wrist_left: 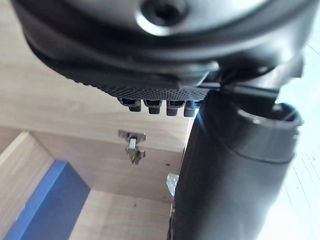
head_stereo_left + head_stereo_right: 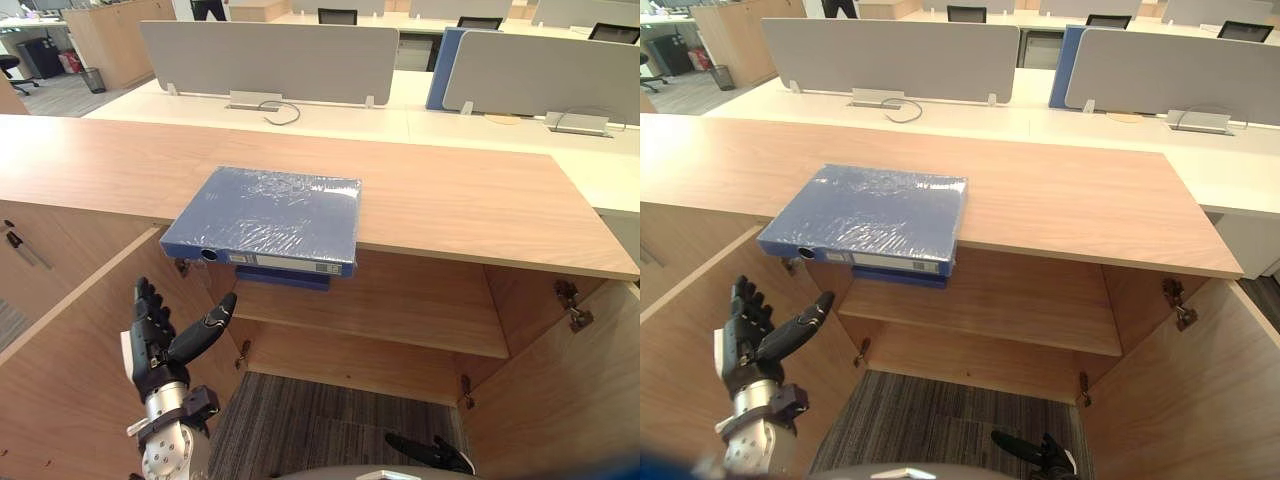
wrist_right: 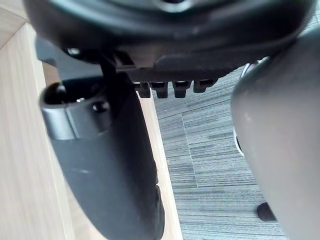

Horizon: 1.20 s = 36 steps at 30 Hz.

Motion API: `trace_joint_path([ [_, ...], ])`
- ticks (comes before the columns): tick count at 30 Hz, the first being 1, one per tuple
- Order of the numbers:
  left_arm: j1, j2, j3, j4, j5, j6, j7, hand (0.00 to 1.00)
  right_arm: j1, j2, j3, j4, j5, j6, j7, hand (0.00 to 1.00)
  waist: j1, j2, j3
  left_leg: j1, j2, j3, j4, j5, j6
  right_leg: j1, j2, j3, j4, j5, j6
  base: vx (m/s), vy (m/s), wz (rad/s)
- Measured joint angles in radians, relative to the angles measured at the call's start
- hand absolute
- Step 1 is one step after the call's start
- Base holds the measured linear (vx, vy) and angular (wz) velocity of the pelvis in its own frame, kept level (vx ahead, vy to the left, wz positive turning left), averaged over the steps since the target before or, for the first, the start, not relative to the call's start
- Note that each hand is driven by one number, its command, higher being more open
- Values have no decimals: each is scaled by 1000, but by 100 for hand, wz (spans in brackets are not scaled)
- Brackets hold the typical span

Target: Walk over to the cabinet, pick up the folder, carry it to the office cabinet, place the folder inside the office cabinet, then close the office cabinet door

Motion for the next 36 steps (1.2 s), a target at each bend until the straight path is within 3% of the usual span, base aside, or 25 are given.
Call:
trace_joint_path([
  [6, 16, -7, 36, -19, 69, 39, -2, 100, 15, 1, -8, -1, -13, 1, 10, 100, 20, 8, -15, 0, 0, -13, -1, 1, 2, 4, 0, -7, 1, 0, 0, -21, -38, 4],
  [14, 18, -7, 31, -138, 387, 59, 20, 100, 16, 1, -9, -2, -12, 2, 10, 100, 22, 13, -17, 2, -1, -16, -11, 3, 4, 16, -2, -11, -8, 0, 0, -47, -37, 1],
  [21, 17, 13, -58, -251, 739, 50, 155, 100, 19, -2, -17, 1, -12, -2, 10, 100, 20, 20, -20, -1, -12, -28, -22, 17, 15, 19, 0, -23, -23, 0, -1, -25, -36, 5],
  [23, 12, 32, -114, -266, 815, 36, 179, 100, 17, -2, -18, 5, -12, -5, 10, 100, 18, 21, -20, -2, -14, -36, -23, 20, 16, 19, 0, -26, -25, 0, -1, 1, -21, 9],
  [27, -25, 146, -242, -265, 954, -6, 215, 100, -14, -18, -17, 75, -11, -28, 10, 100, 8, 32, -25, -3, -14, -38, -26, 22, 13, 19, 3, -25, -33, 0, -1, -4, -14, 2],
  [32, -95, 259, -278, -229, 1016, -40, 226, 100, -40, -42, -18, 113, -5, -40, 10, 100, -11, 53, -27, -1, -13, -35, -28, 22, 12, 18, 7, -16, -38, 0, -1, -7, -9, -1],
  [36, -126, 344, -299, -181, 1040, -60, 226, 100, -47, -46, -18, 127, -6, -41, 11, 100, -12, 56, -29, 2, -8, -23, -30, 21, 11, 12, 15, 0, -41, 0, -1, -16, -27, -10],
])
